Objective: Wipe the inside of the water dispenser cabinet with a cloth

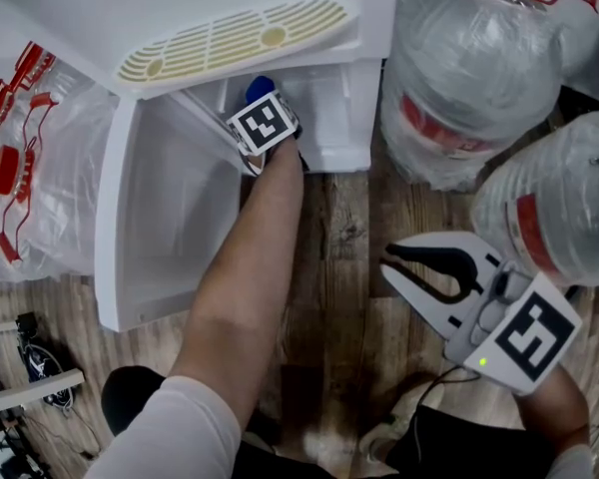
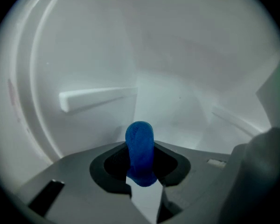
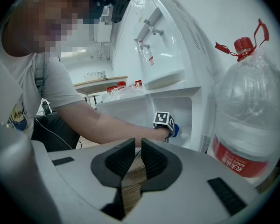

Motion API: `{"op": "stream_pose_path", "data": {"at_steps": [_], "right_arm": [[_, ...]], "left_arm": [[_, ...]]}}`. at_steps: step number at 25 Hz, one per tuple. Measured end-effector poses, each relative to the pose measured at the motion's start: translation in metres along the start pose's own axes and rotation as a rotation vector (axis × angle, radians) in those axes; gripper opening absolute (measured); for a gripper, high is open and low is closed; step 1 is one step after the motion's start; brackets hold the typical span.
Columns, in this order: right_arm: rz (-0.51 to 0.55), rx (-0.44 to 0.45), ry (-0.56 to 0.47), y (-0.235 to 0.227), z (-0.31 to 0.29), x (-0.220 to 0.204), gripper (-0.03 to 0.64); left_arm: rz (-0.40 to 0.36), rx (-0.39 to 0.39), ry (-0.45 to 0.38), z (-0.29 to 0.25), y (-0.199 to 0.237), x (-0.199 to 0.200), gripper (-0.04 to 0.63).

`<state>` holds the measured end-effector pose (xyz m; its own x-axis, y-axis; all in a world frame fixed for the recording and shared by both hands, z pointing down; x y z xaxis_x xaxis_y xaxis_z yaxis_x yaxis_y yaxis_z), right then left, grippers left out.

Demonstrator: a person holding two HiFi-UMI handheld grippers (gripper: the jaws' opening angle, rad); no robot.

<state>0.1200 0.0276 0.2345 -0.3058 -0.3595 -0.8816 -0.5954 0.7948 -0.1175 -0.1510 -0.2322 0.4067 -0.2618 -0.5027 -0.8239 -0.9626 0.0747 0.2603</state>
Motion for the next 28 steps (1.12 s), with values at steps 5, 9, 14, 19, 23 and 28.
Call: {"op": "stream_pose_path", "data": {"at_steps": [5, 9, 14, 19, 23, 28], "right_arm": [[0.012, 0.011, -0.005, 0.003, -0.002, 0.001, 0.04], [0.017, 0.016, 0.002, 0.005, -0.003, 0.001, 0.04], [0.011, 0.012, 0.008, 0.004, -0.002, -0.001, 0.04], [0.007, 0.007, 0.0, 0.004, -0.001, 0.001, 0.04], [0.008, 0.011, 0.0, 0.004, -0.003, 0.002, 0.04], [0.011, 0.018, -0.004, 0.007, -0.005, 0.004, 0.04]], "left_arm": [[0.0, -0.037, -0.065, 0.006, -0.005, -0.001, 0.104], [-0.005, -0.036, -0.09, 0.001, -0.007, 0.011, 0.104], [0.024, 0.004, -0.08, -0.003, 0.002, 0.011, 0.104], [0.119, 0.06, -0.061, 0.011, 0.011, -0.002, 0.104], [0.196, 0.061, -0.058, 0.024, 0.016, -0.015, 0.104], [0.238, 0.066, -0.047, 0.043, 0.026, -0.033, 0.104]]}}
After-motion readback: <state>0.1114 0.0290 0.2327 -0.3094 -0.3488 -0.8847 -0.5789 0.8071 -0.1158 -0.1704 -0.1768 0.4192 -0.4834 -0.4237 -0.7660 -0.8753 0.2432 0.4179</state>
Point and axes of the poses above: the fingertips, and each gripper's own axes: z backward along the fingers, y to its left, x out of its top, the point moved 10 cm from there along z, backward along the fingers, and after that the axes turned 9 degrees about -x, right-handed, at the moved point
